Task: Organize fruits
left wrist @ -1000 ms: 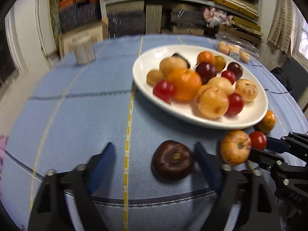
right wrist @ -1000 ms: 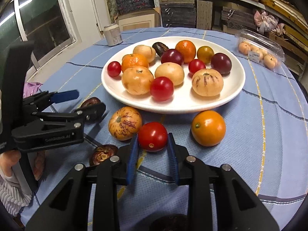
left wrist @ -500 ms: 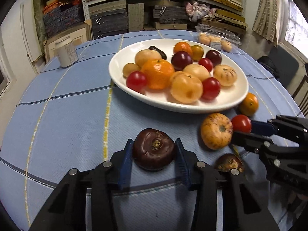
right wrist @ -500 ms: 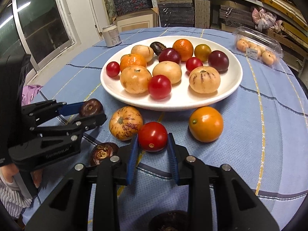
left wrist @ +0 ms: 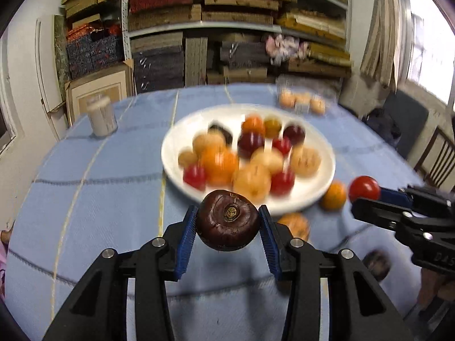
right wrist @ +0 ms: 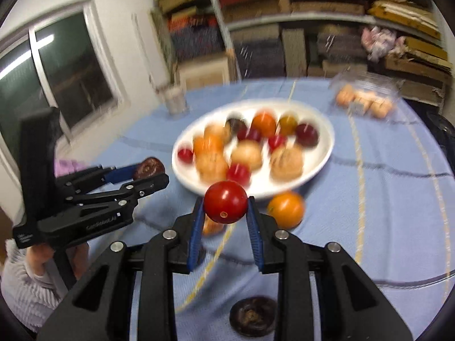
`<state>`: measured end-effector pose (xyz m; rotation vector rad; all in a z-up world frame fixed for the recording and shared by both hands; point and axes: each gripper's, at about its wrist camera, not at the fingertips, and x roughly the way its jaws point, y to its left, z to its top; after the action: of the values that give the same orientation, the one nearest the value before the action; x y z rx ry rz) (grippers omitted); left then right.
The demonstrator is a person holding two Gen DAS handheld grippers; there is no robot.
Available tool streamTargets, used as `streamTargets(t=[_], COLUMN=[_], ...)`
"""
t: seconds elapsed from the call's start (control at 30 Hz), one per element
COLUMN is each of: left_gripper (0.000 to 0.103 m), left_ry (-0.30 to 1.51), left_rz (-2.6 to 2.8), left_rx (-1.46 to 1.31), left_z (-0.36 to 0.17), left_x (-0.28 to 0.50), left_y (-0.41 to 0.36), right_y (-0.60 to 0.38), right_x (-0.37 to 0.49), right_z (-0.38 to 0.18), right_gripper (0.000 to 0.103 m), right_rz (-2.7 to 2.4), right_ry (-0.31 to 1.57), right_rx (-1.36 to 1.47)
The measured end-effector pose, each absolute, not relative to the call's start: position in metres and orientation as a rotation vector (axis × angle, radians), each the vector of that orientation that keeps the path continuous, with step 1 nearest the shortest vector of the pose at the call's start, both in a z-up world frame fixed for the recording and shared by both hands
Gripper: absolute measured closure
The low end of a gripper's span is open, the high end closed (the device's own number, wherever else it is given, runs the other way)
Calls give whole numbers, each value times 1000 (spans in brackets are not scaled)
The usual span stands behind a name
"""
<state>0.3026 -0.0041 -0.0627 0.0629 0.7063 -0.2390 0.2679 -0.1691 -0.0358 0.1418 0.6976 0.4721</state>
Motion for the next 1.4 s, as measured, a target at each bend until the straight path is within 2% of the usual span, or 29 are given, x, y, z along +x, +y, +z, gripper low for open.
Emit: streamTargets(t=[0.23,0.5,0.53,0.57,0.63,0.67,0.73,0.8,0.87,0.97,1.13,1.4], left_gripper=[59,59,59,58,45,37,35,31,25,20,20,20], left_ry=[725,838,850,854,839,826,795,762,732,714,729,693], left_rz=[-234,-236,-237,-237,-245,-249,-247,-248,-250,-252,-242,-317], left_rx=[35,27,23,16,-14,-31,-60,-107,-163,-200,-106,124], left_z=[-26,-57,-61,-63,-60,-55,-44,-30,-23,-33,-73,-85], left_x=[376,441,443,444,439,434,423,404,378,333,278,248], left_y=[-31,-54,-55,-54,-50,-45,-34,-17,2,23,17,-28], right_y=[-163,-138,-140,-142,-149,-153,-163,-180,-200,-227,-261,-295], right_x=[317,355,357,359,357,354,346,329,309,286,265,264], right_z=[-16,-46,-48,-51,-49,-45,-34,-20,-13,-23,-48,-72], right_gripper=[74,74,71,55,36,36,36,30,9,7,7,5], right_rz=[421,400,393,403,401,397,398,400,389,358,272,194], right_ry=[705,745,747,755,728,707,676,614,558,535,596,638], right_rx=[65,-25,-16,4,29,34,63,133,213,339,485,639])
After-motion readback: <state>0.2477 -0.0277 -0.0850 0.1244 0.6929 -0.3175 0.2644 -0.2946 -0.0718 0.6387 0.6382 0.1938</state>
